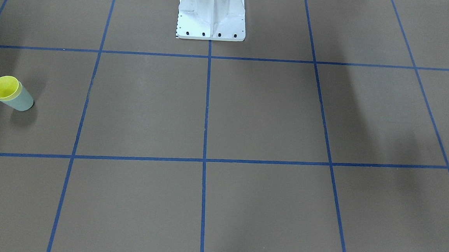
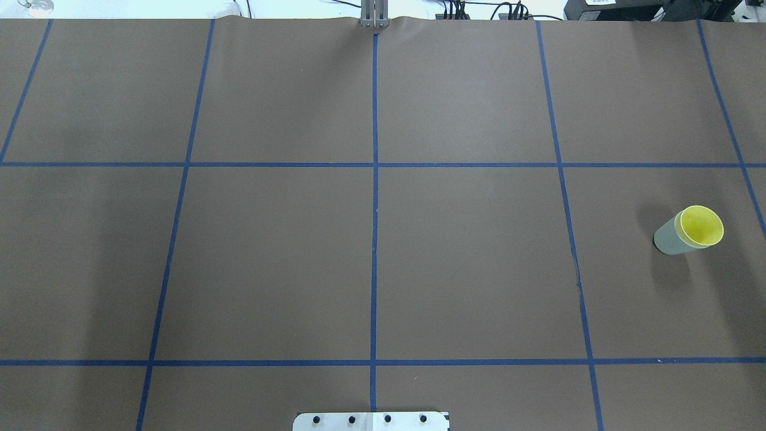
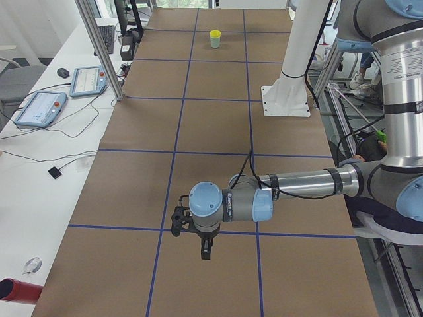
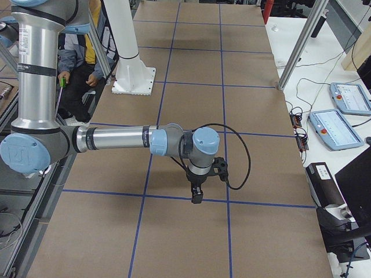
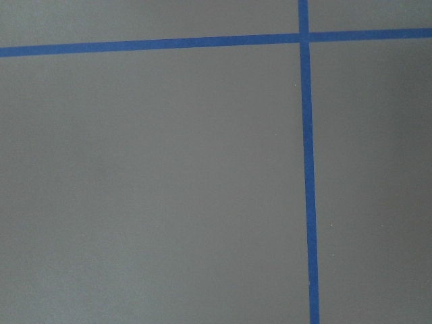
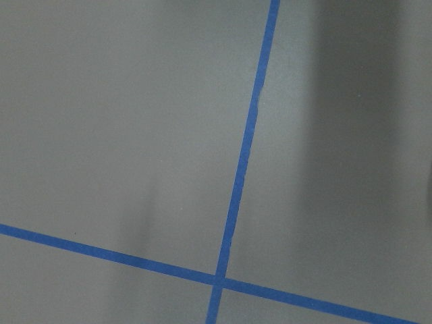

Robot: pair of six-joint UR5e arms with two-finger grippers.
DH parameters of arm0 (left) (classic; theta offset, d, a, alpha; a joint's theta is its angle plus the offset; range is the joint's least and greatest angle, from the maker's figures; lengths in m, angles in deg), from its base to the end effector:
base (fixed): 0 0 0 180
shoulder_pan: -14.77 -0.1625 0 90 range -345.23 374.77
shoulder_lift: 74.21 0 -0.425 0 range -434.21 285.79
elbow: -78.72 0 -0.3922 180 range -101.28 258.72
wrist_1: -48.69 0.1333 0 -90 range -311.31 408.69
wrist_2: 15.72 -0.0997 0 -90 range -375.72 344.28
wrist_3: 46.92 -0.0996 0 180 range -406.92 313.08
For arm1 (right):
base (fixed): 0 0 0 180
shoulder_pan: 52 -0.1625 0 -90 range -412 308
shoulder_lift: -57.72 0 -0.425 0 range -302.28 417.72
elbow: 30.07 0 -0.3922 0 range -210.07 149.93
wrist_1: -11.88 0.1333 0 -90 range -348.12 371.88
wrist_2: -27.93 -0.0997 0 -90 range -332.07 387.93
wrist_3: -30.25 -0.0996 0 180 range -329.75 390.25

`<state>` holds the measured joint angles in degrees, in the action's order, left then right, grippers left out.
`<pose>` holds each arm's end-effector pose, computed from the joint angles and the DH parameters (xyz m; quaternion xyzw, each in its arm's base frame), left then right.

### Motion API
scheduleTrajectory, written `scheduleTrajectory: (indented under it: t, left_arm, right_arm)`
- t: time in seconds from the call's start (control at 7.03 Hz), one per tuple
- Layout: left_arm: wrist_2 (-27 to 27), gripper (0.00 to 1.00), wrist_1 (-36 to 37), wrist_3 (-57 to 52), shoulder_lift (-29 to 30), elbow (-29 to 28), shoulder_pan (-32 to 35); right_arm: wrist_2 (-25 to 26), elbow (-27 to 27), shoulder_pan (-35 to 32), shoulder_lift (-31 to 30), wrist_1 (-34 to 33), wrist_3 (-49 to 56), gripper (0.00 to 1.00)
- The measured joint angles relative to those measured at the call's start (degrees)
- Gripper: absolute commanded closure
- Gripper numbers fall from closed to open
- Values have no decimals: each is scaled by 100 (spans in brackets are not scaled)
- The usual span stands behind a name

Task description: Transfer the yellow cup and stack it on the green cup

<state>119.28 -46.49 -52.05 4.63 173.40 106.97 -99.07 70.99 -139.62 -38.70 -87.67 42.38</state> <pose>-0.0784 -0.4028 0.6964 0.0140 0.3825 0.0193 0.9236 0.0552 -0.4386 0.6409 -0.0135 -0.3193 -0.1062 0.9416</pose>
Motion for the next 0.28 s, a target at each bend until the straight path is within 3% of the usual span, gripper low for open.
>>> scheduleTrajectory:
  t: [0.28]
  left_arm:
    - [0,0,0,3,0,6,0]
  right_arm:
    - [0,-18,0,-3,1,0,0]
